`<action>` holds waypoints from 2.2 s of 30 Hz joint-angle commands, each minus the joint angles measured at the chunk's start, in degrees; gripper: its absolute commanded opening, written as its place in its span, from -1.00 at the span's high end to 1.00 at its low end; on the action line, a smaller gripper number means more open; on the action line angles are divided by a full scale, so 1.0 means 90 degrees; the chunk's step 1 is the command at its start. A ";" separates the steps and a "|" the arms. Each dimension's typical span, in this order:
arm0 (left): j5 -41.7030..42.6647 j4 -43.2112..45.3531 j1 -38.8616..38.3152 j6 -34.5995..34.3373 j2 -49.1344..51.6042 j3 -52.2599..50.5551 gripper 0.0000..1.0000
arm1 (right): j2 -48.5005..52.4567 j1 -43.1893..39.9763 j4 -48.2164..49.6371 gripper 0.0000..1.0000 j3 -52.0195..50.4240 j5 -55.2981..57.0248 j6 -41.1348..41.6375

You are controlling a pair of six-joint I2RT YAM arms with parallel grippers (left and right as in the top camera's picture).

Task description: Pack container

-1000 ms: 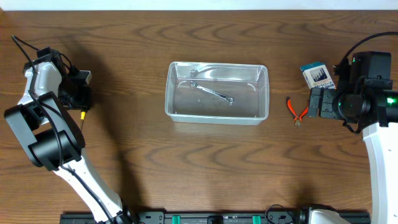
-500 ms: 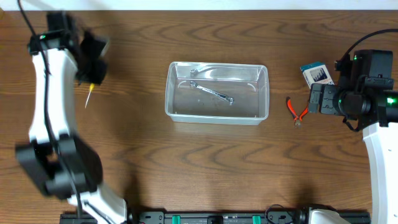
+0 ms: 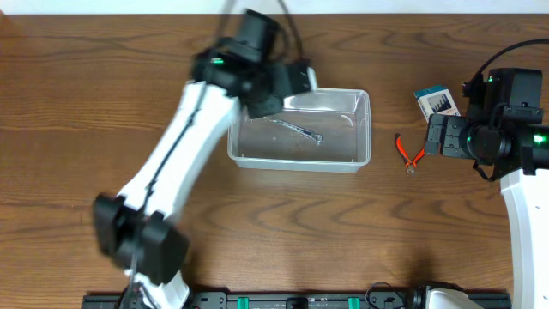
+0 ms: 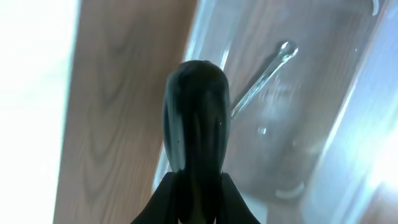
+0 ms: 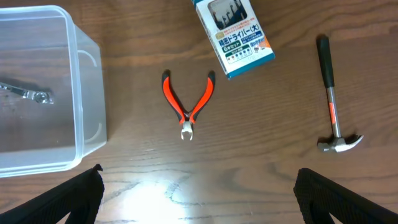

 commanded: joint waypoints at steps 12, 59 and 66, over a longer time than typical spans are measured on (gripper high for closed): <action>0.0073 -0.0294 -0.0304 0.0369 0.2025 -0.0104 0.88 | -0.0029 -0.0044 -0.0087 -0.99 0.0083 0.0068 -0.0083; 0.0923 -0.0673 0.5693 -0.4350 -0.1707 -0.0537 -0.96 | 0.2115 0.0119 -0.1137 -0.98 0.1547 0.0806 0.1139; 0.0923 -0.0527 0.5705 -0.4345 -0.1661 -0.0899 -0.96 | 0.3621 0.0053 -0.0245 -0.98 0.1547 0.0491 0.1146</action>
